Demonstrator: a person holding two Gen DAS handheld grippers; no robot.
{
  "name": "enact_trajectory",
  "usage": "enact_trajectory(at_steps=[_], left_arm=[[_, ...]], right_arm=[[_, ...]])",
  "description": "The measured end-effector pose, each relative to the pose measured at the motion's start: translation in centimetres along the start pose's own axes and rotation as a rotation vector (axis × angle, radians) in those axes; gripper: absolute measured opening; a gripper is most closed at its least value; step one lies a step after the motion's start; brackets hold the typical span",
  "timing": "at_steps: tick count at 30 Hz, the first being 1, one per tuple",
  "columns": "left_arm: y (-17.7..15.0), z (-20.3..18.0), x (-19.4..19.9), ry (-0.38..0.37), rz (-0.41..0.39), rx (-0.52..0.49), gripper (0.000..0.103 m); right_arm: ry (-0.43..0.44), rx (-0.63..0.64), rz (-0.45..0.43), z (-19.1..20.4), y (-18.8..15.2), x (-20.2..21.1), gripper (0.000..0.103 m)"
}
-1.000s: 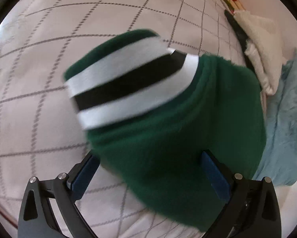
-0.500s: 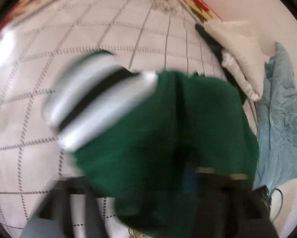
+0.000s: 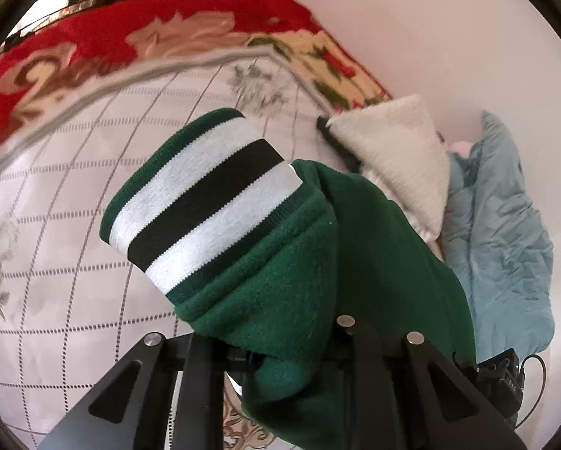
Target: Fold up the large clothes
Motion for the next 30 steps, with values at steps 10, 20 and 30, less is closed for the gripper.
enact_trajectory(at_steps=[10,20,30], left_arm=[[7.9,-5.3,4.3,-0.040,-0.107,-0.013,0.016],[20.3,-14.1,2.2,-0.120,-0.231,-0.052,0.016],[25.1,-17.6,-14.4,-0.127,-0.239,-0.060,0.016]], right_arm=[[0.072,0.133,0.015,12.4,6.4,1.8,0.038],[0.122,0.296,-0.027,27.1,20.4,4.3,0.038],[0.095,0.322,0.013,25.9,41.0,0.6,0.038]])
Point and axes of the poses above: each gripper's, at about its wrist camera, not at the fingertips, and x roughly against the way its jaws point, z to its left, y to its top, the point moved 1 cm from there along -x, roughly the way its jaws point, and after that the axes turned 3 degrees about -y, right-handed, at the moved point
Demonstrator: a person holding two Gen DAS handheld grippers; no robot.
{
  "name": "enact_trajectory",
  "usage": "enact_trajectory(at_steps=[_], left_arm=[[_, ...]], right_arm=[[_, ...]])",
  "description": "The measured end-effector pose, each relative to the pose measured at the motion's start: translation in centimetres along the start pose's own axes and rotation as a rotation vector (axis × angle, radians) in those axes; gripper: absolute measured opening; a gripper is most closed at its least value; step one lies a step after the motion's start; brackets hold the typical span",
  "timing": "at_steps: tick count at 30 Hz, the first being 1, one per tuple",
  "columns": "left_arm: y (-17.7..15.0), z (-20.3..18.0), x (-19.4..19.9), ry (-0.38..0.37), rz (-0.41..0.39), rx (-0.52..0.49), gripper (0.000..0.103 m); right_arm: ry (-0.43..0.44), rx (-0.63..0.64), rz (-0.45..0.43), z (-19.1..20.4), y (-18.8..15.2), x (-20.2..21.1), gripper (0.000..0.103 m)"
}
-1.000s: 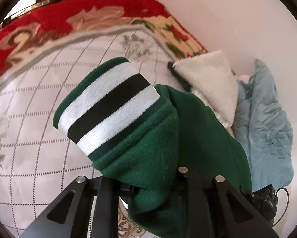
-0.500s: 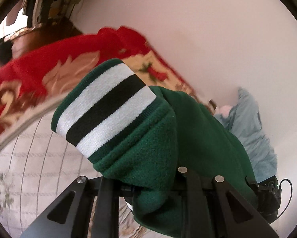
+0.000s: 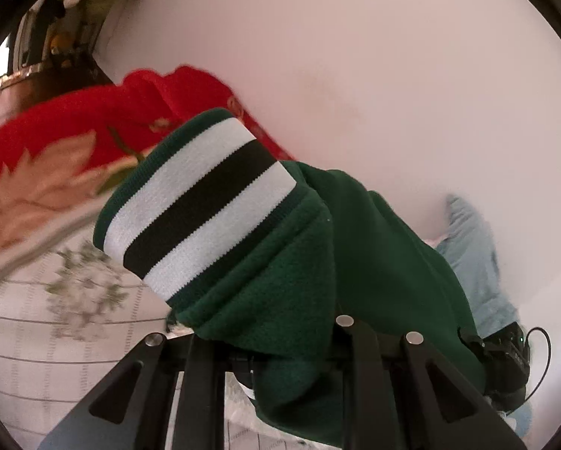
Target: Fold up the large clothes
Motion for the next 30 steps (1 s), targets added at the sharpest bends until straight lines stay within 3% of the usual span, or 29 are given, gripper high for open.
enact_trajectory(at_steps=[5,7,10,13,14,16,17,19,21,25,26,30], left_arm=[[-5.1,3.1,-7.8,0.077,0.112,-0.038,0.016],[-6.2,4.0,-8.7,0.092,0.132,-0.078,0.018],[-6.2,3.2,-8.2,0.111,0.147,-0.137,0.023],[-5.8,1.9,-7.6,0.185,0.184,-0.176,0.034],[-6.0,1.2,-7.4,0.215,0.205,-0.198,0.034],[-6.2,0.4,-6.9,0.283,0.247,-0.248,0.052],[-6.7,-0.2,-6.6,0.305,0.269,-0.279,0.059],[-7.3,-0.9,-6.0,0.331,0.315,-0.323,0.084],[-8.1,-2.0,-5.0,0.374,0.337,-0.390,0.097],[-8.8,-4.8,-1.2,0.400,0.313,-0.507,0.102],[-9.0,-5.3,-0.1,0.397,0.309,-0.517,0.103],[-8.3,-8.0,3.9,0.387,0.276,-0.568,0.103]], right_arm=[[-0.088,-0.058,0.082,-11.0,2.6,-2.4,0.038],[-0.084,-0.075,0.094,-14.1,2.7,-2.6,0.038],[-0.077,-0.062,0.110,-15.1,2.5,-3.2,0.042],[-0.169,-0.060,0.115,-14.3,2.2,-3.0,0.052],[-0.223,-0.057,0.110,-13.9,1.9,-2.9,0.061],[-0.348,-0.045,0.089,-12.1,1.2,-2.2,0.066],[-0.422,-0.024,0.075,-11.2,0.7,-2.2,0.076],[-0.654,0.062,0.033,-8.6,-0.6,-1.4,0.085],[-0.857,0.108,-0.002,-6.3,-2.5,-0.8,0.088],[-1.123,0.182,-0.062,-2.3,-7.1,-0.3,0.089],[-1.178,0.194,-0.082,-1.8,-9.6,0.1,0.089],[-1.285,0.208,-0.136,2.2,-14.3,1.5,0.089]])
Point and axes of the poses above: each gripper's, at about its wrist camera, not at the fingertips, and x roughly against the way its jaws point, z to its left, y to its top, the point moved 1 cm from there along -x, roughly the way its jaws point, and after that the axes turned 3 degrees about -y, right-handed, at the moved point
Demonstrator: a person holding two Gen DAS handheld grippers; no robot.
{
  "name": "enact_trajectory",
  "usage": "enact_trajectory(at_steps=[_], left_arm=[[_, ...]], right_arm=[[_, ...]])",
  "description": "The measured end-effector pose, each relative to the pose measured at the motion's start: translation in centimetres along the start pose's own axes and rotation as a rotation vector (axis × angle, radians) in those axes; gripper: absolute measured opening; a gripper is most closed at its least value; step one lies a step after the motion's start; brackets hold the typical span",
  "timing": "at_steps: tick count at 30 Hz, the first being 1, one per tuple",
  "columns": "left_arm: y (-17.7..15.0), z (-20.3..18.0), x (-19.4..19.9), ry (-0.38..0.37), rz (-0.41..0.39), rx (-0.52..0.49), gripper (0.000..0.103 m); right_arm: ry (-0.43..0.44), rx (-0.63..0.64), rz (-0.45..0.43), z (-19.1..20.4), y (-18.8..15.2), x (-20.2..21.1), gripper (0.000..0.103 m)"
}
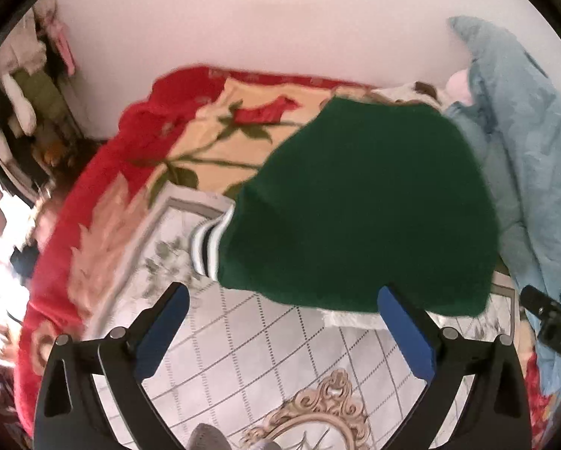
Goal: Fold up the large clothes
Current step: 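Release the folded jacket and lift both grippers away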
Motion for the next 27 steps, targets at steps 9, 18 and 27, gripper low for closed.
enact_trajectory(at_steps=[9,18,27], left_arm=[[-0.2,-0.2,14.5,-0.036,-0.106,-0.066,0.103],[-2.2,0.9,28.3,-0.072,-0.164,-0.069,0.103],[-5.9,1.9,38.2,-0.064,-0.229,-0.072,0.103]], right_arm=[[-0.113,-0.034,-0.110,-1.3,-5.2,16.7,0.089],[-0.106,-0.065,-0.246,-3.9,-11.6,34.7,0.089],[-0.068,-0.080,-0.347,-6.1,-18.4,47.9,0.089]])
Point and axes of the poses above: each gripper's, at about its wrist camera, not at the fingertips, and x roughly against the way its jaws point, z to its left, y to its top, the point moved 1 cm from there along -x, roughly the way its jaws point, and after that the axes turned 3 degrees about -y, right-handed, at the moved point
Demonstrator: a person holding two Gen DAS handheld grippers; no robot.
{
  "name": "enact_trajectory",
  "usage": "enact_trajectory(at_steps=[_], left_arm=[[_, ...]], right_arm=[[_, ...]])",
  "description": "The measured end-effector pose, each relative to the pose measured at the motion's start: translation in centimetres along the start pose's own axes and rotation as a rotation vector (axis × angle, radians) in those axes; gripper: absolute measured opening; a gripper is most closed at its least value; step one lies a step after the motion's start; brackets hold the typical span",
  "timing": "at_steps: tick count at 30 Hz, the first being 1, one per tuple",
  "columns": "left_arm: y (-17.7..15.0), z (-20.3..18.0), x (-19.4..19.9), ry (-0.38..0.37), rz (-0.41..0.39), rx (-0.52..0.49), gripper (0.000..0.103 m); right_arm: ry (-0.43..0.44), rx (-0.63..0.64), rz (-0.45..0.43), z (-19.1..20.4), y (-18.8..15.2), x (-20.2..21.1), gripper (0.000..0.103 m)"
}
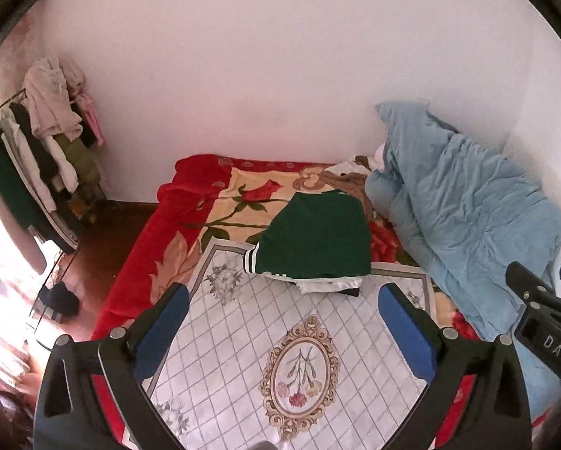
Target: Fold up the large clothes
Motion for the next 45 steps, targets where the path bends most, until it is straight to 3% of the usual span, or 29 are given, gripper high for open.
enact_trajectory(at_steps=[8,15,24,45], left_arm=[[-1.0,0.1,6.1,-0.003,-0.049,-0.002,0.103],[-1.8,0.5,8.8,0.003,-0.041,0.009,0.103],[-3.0,0.9,10.2,0.008,-0.011,0.019,0.103],[-2.4,1.4,11.5,0.009,-0.042,0.011,0.103]], right_arm=[[0.036,0.004,-0.057,-1.6,-1.8,7.7,0.089],[0.047,0.004,-0.084,-2.6,-2.6,11.8,0.089],[0.051,0.024,-0.071,-3.1,-3.6,13.7,0.089],[0.061,0.034,-0.087,-4.1,-3.4,14.4,0.095]])
Point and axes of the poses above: each gripper's, at about its wrist camera, not at the fingertips, and x roughly against the way its jaws point, z to its left, y to its top, the point moved 1 cm from there along -x, roughly the way its jaws point, and after that the axes turned 3 degrees about -y, right-handed, at the moved point
